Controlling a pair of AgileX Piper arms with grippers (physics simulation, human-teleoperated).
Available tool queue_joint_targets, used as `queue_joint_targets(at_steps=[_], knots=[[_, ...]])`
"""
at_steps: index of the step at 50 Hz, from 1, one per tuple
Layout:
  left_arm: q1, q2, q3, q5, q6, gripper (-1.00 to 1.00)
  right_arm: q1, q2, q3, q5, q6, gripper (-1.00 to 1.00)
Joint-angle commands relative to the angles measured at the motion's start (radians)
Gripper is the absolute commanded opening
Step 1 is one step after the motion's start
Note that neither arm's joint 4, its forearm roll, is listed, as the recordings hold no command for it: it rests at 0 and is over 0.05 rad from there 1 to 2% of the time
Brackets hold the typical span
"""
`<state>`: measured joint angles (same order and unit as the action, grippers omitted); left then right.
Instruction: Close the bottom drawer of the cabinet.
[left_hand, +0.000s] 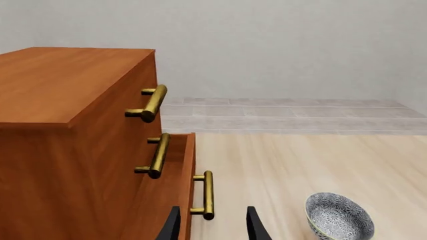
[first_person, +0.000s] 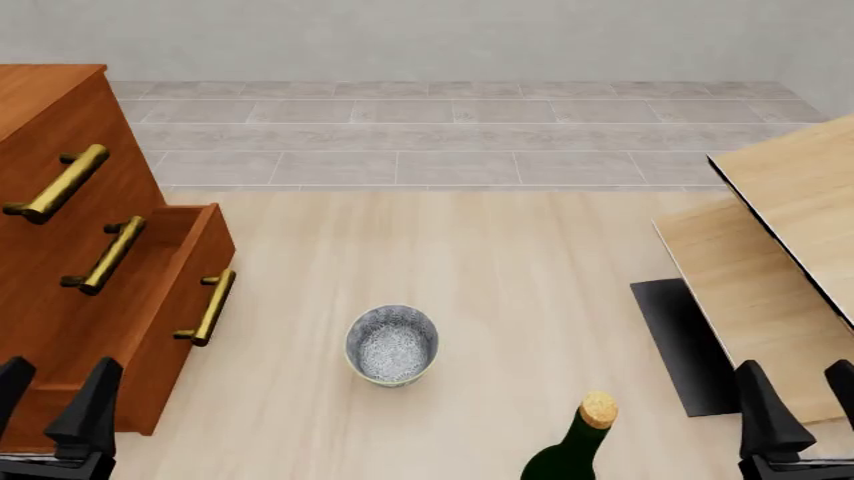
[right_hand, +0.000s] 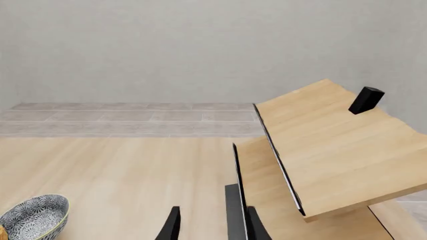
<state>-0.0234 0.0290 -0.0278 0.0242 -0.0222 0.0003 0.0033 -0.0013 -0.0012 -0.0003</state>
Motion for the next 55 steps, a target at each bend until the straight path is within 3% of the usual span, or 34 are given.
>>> queue_joint_targets(at_steps=[1, 26, 39, 55], knots=[[0.025, -0.017, 0.021, -0.033, 0.021, 1.00, 0.002, 0.012, -0.005, -0.002, -0.004, 1.00], [0.009, 0.019, 0.027, -0.057, 0.022, 1.00, 0.030, 0.030, -0.001, -0.021, -0.015, 1.00], [-0.062, 0.302, 0.028, -0.246, -0.038, 1.00, 0.039, 0.041, 0.001, -0.031, -0.016, 1.00], [-0.171, 0.658, 0.027, -0.501, -0.043, 1.00, 0.042, 0.050, 0.000, -0.036, -0.021, 1.00]])
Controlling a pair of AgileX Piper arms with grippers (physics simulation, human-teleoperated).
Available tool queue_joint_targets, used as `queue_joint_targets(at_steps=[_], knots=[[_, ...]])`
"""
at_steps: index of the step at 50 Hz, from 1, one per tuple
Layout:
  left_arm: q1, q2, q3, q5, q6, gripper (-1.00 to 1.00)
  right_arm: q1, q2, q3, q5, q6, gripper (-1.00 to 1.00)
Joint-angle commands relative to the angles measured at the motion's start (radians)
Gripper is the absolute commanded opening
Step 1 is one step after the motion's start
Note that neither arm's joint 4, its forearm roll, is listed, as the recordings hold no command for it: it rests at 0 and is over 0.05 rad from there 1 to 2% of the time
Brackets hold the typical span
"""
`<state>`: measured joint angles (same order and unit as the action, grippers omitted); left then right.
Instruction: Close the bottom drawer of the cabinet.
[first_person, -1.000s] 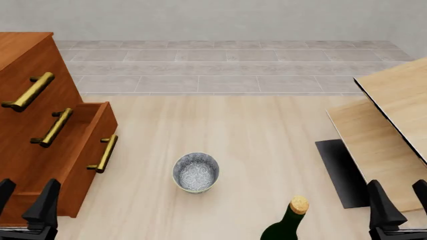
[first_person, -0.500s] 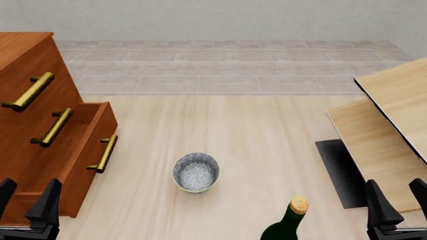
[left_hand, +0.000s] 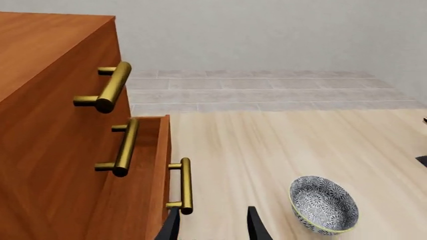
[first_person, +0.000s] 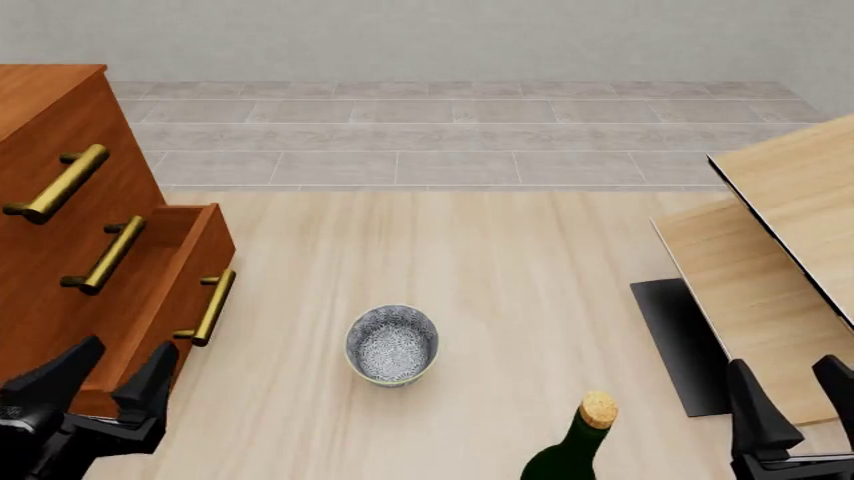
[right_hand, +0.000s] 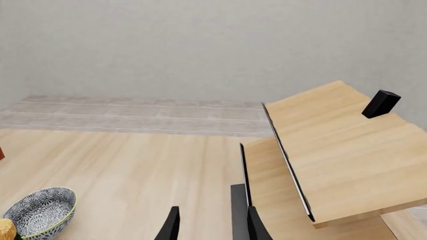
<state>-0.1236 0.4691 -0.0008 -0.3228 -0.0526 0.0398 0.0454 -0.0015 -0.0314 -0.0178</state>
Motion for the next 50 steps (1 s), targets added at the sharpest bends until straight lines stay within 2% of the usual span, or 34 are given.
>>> queue_joint_targets(at_steps=[1, 10, 13, 19, 24, 32, 44, 50], knots=[[-0.084, 0.235, 0.000, -0.164, -0.011, 1.00, 0.003, 0.007, 0.000, -0.005, -0.004, 1.00], [-0.216, 0.366, 0.000, -0.259, 0.033, 1.00, 0.007, 0.008, 0.000, -0.005, -0.008, 1.00], [-0.292, 0.444, 0.000, -0.315, 0.011, 1.00, 0.008, 0.010, 0.000, -0.006, -0.009, 1.00], [-0.338, 0.573, 0.001, -0.412, -0.026, 1.00, 0.009, 0.018, 0.000, -0.012, -0.010, 1.00], [-0.347, 0.632, 0.000, -0.461, -0.049, 1.00, 0.011, 0.019, 0.000, -0.012, -0.011, 1.00], [-0.334, 0.815, -0.016, -0.582, -0.102, 1.00, 0.012, 0.027, 0.001, -0.018, -0.013, 1.00], [-0.309, 0.997, -0.053, -0.669, -0.179, 1.00, 0.015, 0.030, 0.001, -0.021, -0.014, 1.00], [-0.292, 1.062, -0.063, -0.707, -0.190, 1.00, 0.016, 0.030, 0.000, -0.021, -0.015, 1.00]])
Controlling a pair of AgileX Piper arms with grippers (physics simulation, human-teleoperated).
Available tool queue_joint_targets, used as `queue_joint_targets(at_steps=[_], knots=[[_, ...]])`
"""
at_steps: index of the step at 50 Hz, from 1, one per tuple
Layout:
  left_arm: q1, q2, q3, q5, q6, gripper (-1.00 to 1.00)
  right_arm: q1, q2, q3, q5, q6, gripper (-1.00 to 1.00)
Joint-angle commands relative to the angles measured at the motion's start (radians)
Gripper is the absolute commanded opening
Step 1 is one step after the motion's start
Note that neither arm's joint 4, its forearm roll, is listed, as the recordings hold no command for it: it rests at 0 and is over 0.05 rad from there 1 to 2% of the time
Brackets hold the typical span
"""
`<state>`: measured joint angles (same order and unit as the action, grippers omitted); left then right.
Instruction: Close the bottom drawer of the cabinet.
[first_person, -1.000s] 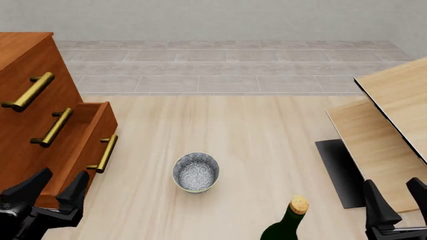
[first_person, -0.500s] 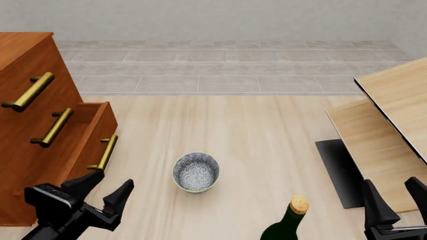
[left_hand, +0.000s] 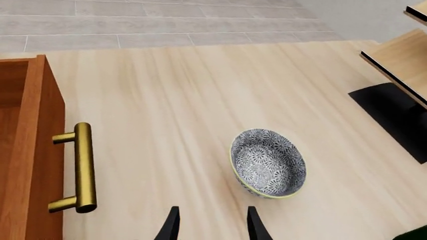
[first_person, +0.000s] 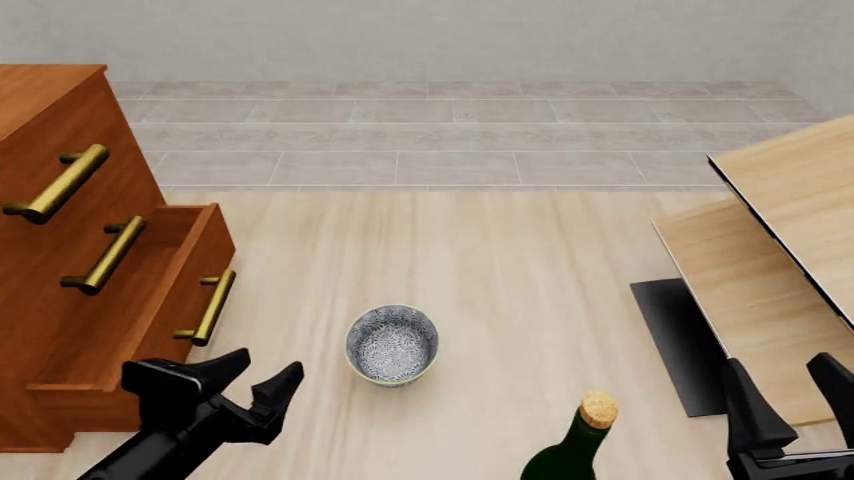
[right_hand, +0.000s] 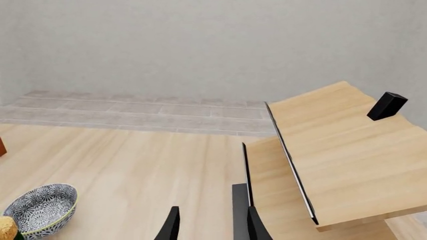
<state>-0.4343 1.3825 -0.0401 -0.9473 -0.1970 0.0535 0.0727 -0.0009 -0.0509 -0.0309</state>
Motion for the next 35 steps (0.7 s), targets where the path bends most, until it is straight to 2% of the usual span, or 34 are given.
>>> queue_joint_targets(at_steps=[1, 11, 17, 25, 35], knots=[[0.028, 0.166, -0.026, -0.095, -0.041, 1.00, 0.003, 0.003, 0.000, -0.003, -0.003, 1.00], [0.091, 0.280, -0.043, -0.151, -0.037, 1.00, 0.004, 0.002, 0.000, -0.002, -0.004, 1.00], [0.147, 0.311, -0.059, -0.146, -0.023, 1.00, 0.004, 0.003, 0.000, -0.003, -0.004, 1.00], [0.222, 0.334, -0.078, -0.134, 0.015, 1.00, 0.004, -0.001, 0.000, 0.001, -0.004, 1.00], [0.249, 0.317, -0.087, -0.111, 0.031, 1.00, 0.006, 0.004, 0.000, -0.002, -0.004, 1.00]])
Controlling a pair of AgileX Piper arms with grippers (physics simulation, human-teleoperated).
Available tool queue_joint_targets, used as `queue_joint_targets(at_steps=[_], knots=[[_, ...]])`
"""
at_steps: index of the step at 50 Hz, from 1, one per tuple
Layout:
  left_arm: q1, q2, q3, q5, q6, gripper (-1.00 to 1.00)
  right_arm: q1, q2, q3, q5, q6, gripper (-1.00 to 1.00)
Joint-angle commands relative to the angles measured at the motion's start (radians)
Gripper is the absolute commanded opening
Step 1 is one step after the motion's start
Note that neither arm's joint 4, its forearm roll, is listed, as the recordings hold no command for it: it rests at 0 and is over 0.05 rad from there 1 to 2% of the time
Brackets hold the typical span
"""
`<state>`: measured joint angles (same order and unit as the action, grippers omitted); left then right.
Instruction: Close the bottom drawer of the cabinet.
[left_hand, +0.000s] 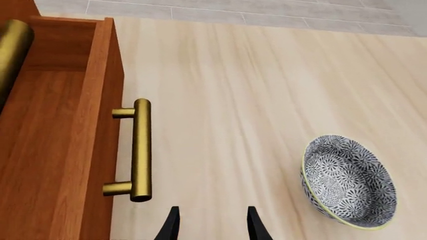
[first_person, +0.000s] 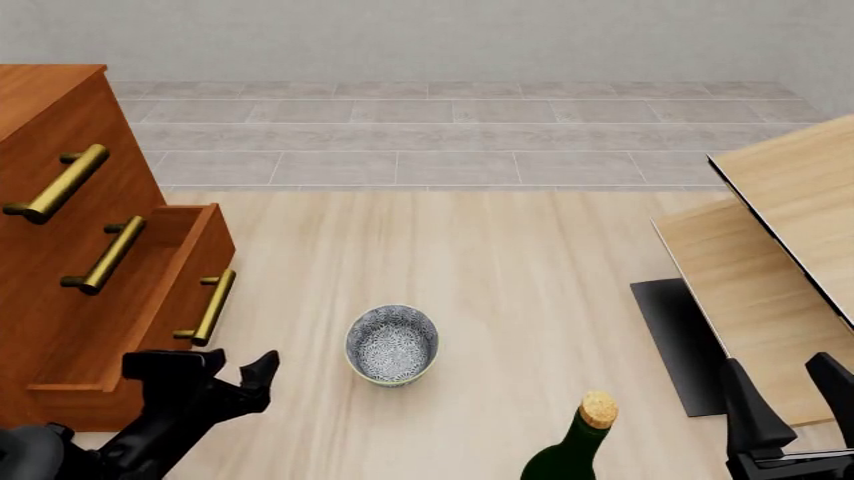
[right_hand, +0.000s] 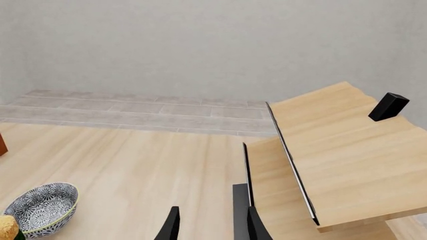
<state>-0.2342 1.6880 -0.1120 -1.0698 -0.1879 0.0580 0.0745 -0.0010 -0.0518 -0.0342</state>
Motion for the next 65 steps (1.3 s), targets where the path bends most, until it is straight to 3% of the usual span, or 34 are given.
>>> queue_joint_targets(at_steps=[1, 34, 35, 36, 37, 38, 41, 45, 65], knots=[[0.053, 0.015, -0.017, 0.011, 0.025, 1.00, 0.002, 0.001, 0.000, 0.000, -0.001, 1.00], [0.189, 0.060, -0.028, -0.015, 0.072, 1.00, 0.000, 0.004, 0.001, -0.004, -0.010, 1.00], [0.203, 0.139, -0.055, -0.032, 0.067, 1.00, 0.000, 0.004, 0.000, -0.003, -0.010, 1.00], [0.170, -0.177, -0.010, 0.134, 0.050, 1.00, 0.000, 0.007, 0.001, -0.006, -0.010, 1.00], [0.235, 0.058, -0.091, 0.128, 0.104, 1.00, 0.000, 0.007, 0.001, -0.007, -0.011, 1.00], [0.203, 0.193, -0.048, -0.119, 0.074, 1.00, 0.000, 0.006, 0.001, -0.005, -0.011, 1.00], [0.212, 0.105, -0.049, -0.021, 0.082, 1.00, 0.000, 0.005, 0.000, -0.004, -0.011, 1.00], [0.225, 0.055, -0.054, 0.026, 0.093, 1.00, 0.000, 0.005, 0.000, -0.004, -0.012, 1.00], [0.277, 0.060, -0.054, -0.011, 0.147, 1.00, 0.001, 0.001, 0.000, -0.001, -0.016, 1.00]])
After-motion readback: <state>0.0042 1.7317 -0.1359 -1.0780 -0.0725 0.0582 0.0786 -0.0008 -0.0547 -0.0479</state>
